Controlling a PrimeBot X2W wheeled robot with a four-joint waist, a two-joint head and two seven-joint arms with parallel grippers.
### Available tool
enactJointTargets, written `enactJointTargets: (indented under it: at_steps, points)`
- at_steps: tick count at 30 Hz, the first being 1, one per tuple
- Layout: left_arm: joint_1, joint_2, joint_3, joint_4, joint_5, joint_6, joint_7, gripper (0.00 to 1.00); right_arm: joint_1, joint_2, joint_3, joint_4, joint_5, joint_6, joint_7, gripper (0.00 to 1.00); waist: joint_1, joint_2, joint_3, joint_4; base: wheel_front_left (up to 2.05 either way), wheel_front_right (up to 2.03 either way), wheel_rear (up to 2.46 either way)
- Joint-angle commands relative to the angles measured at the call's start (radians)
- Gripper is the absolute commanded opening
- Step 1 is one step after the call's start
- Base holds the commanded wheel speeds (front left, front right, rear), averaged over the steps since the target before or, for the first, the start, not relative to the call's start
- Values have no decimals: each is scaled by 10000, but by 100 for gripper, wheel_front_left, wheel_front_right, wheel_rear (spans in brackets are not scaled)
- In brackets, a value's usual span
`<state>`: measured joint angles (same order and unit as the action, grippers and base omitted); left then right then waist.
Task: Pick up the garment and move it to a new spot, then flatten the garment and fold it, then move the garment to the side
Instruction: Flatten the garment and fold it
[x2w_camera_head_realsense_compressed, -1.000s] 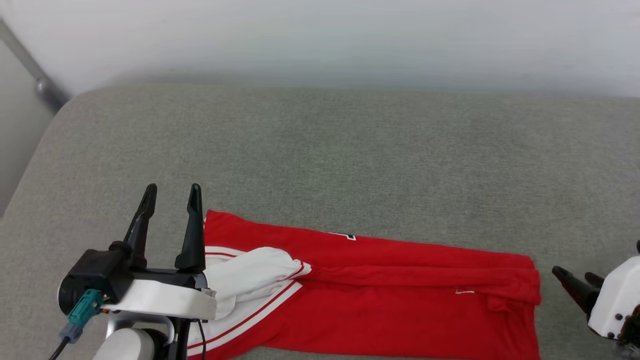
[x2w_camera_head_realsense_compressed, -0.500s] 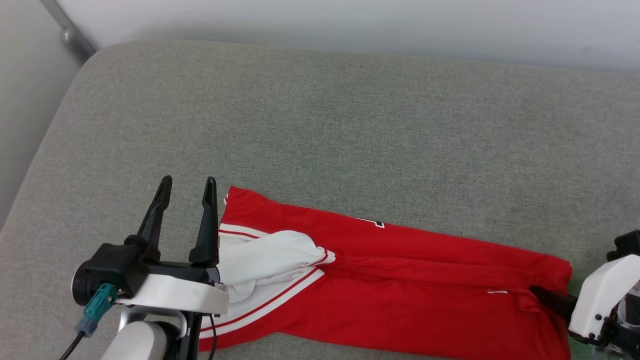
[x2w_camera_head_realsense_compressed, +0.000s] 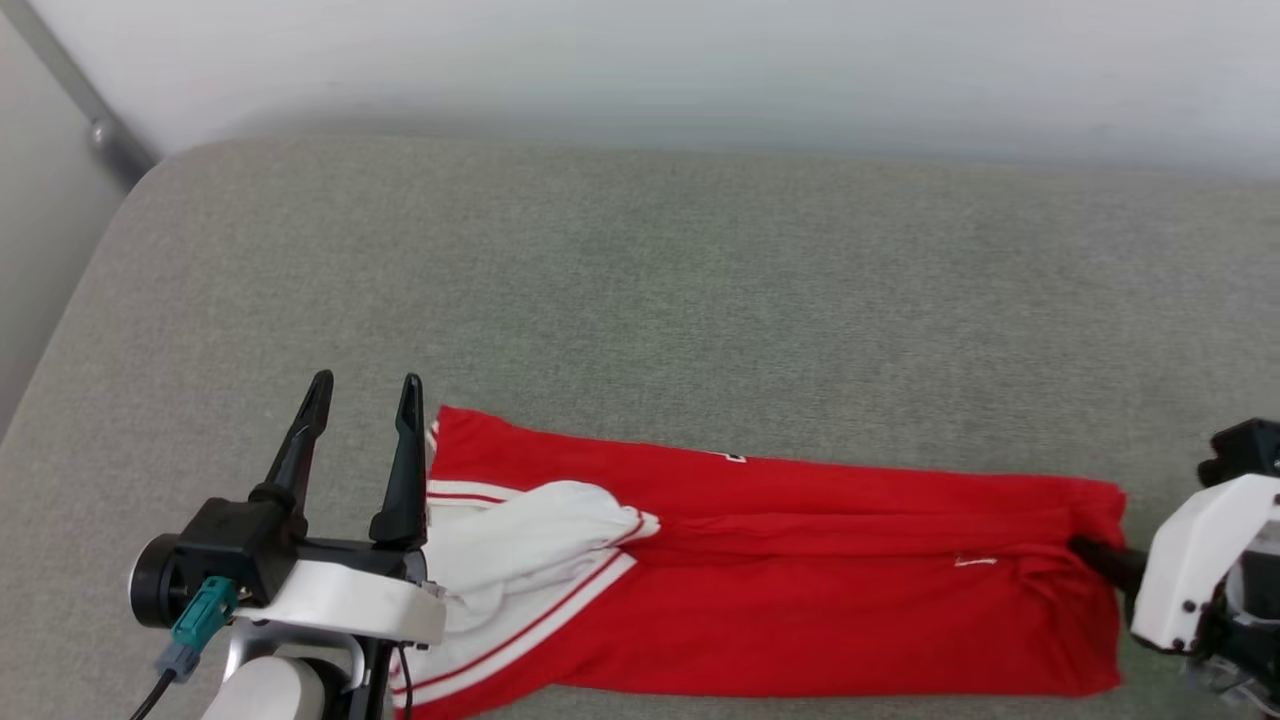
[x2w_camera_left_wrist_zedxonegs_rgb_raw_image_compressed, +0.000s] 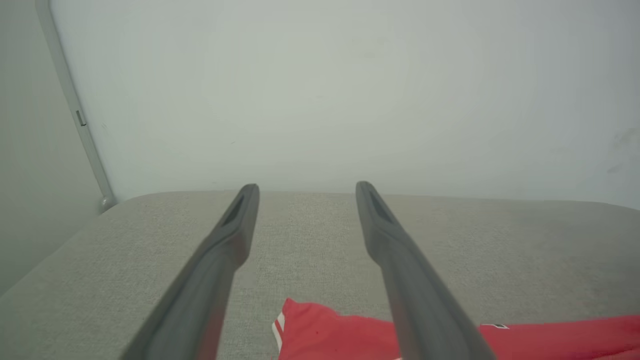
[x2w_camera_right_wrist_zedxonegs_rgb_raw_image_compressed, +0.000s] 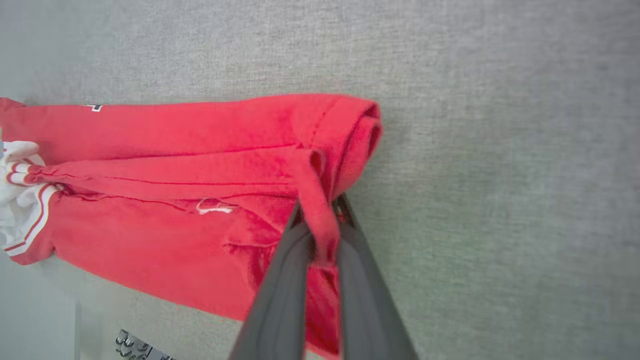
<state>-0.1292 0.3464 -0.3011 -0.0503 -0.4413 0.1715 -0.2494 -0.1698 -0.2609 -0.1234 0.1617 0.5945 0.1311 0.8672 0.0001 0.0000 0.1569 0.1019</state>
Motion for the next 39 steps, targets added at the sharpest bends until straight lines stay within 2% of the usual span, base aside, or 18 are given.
enactJointTargets:
  at_steps: [1, 5, 12, 15, 19, 24, 29, 33, 39]
  points:
    - [97, 71, 27, -72, 42, 78, 34, 100, -113, -170, -123, -15, -33, -5, 18, 0, -1, 0, -142, -204, 0, 0, 0]
    - [244, 135, 0, -206, 76, 175, 153, 100, -248, -452, -731, 19, -200, -5, 29, 0, -1, 0, -276, -469, 0, 0, 0]
    - [354, 206, -136, -341, 145, 242, 304, 100, -349, -895, -2399, 79, -591, -5, 374, 0, -1, 0, -420, -775, 0, 0, 0]
    - [426, 225, -144, -358, 160, 302, 320, 100, -468, -572, -2667, 55, -523, -5, 839, 0, -1, 0, -470, -930, 0, 0, 0]
    - [452, 231, -193, -337, 152, 320, 337, 100, -663, 439, -2644, 29, -27, -5, 1957, 0, -1, 0, -528, -1024, 0, 0, 0]
    - [314, 208, -294, -331, 145, 269, 390, 100, -756, 1718, -2244, -218, 1096, -5, 2972, 0, -1, 0, -542, -980, 0, 0, 0]
    - [120, 194, -406, -256, 113, 158, 402, 100, -1043, 2112, -1398, -70, 2725, -5, 3133, 0, -1, 0, -411, -778, 0, 0, 0]
    - [-43, 111, -548, -204, 128, 85, 425, 100, -1325, 2120, 67, 482, 4154, -4, 2404, 0, -1, 0, -337, -526, 0, 0, 0]
    - [-239, 63, -624, -53, 73, -13, 360, 100, -1869, 2107, 2247, 1060, 5445, -4, 1000, 0, -1, 0, -178, -139, 0, 0, 0]
